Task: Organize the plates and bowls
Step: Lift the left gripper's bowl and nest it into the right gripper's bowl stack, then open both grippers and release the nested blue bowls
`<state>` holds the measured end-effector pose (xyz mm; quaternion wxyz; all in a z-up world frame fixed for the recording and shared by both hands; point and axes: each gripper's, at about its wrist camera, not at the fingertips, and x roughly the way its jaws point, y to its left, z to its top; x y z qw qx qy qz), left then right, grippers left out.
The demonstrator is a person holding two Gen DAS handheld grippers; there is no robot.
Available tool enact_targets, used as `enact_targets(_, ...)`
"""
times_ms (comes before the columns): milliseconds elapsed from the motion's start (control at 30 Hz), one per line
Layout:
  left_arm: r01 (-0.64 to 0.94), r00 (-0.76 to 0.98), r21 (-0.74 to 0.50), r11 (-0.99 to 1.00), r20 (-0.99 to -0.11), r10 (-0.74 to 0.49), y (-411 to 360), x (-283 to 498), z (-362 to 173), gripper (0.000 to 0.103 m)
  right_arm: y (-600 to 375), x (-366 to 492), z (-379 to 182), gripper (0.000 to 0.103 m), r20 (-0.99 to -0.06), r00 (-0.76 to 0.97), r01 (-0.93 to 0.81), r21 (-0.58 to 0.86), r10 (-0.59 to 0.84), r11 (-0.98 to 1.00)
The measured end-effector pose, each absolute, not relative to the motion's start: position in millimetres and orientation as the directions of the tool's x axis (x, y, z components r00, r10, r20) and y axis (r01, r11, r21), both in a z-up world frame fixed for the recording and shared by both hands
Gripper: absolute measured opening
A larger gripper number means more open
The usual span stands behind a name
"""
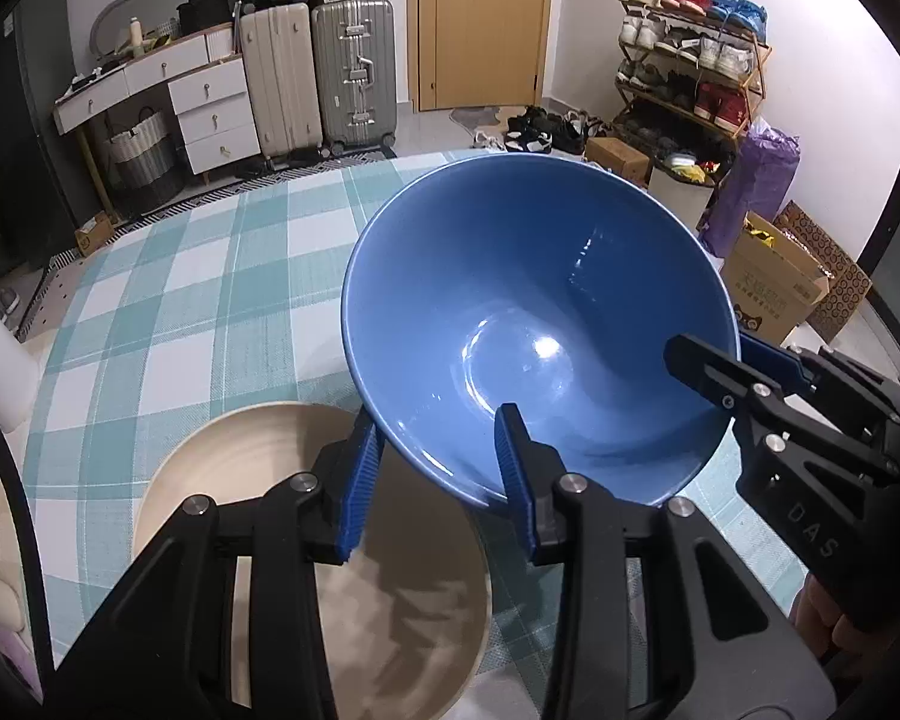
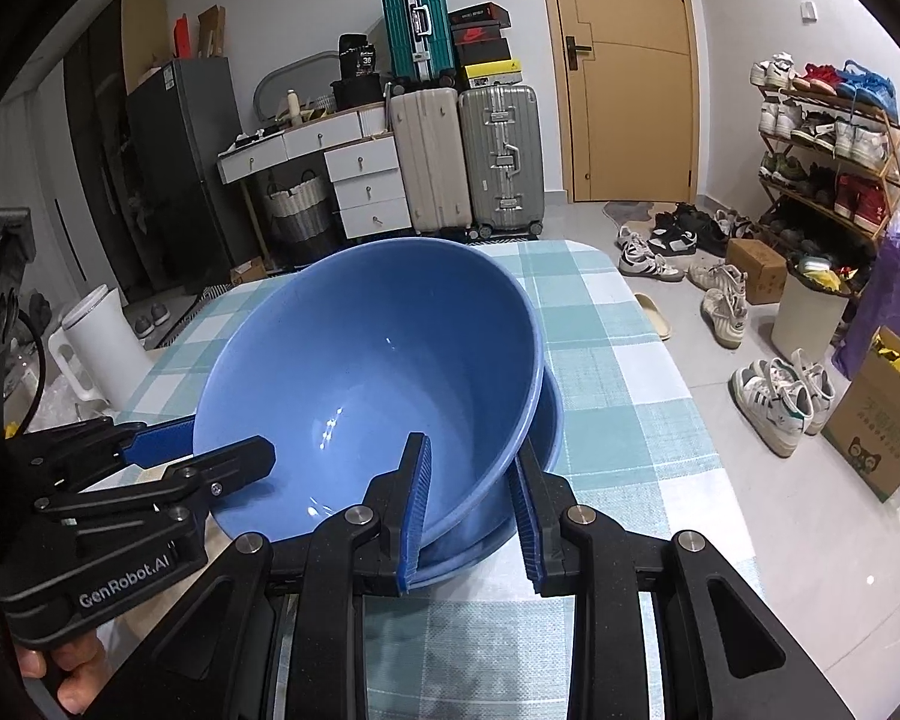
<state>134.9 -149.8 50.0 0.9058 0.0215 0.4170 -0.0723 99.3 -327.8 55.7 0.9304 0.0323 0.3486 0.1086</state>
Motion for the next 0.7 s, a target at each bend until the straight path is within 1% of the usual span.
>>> enact_targets(400,0.162,0.620,-0.032,0.986,-0.774,-0.127,-144.9,142.2,41.1,0.034,-332.9,101.1,50.4,0.027,-0.646,0.734,-0.164,0.129,0.209,0.978)
enact_targets(500,0.160,0.622,-0.032,0.987,-0.773,-0.126,-143.8,141.7,40.7,0.034,-335.7,100.4,49.2,0.029,-0.642,0.736,-0.161,0.143,0.215,0.977)
enact_targets(667,0.161,0.622,-0.046,0.986,-0.771,-0.138,-138.5,142.3,38.4,0.034,-333.9,99.4,45.9,0.029,-0.641,0.741,-0.166,0.118,0.203,0.979)
enact_targets(700,0.162,0.621,-0.050,0.986,-0.771,-0.141,-137.2,142.9,37.7,0.036,-333.9,99.0,45.6,0.029,-0.641,0.741,-0.168,0.113,0.201,0.979)
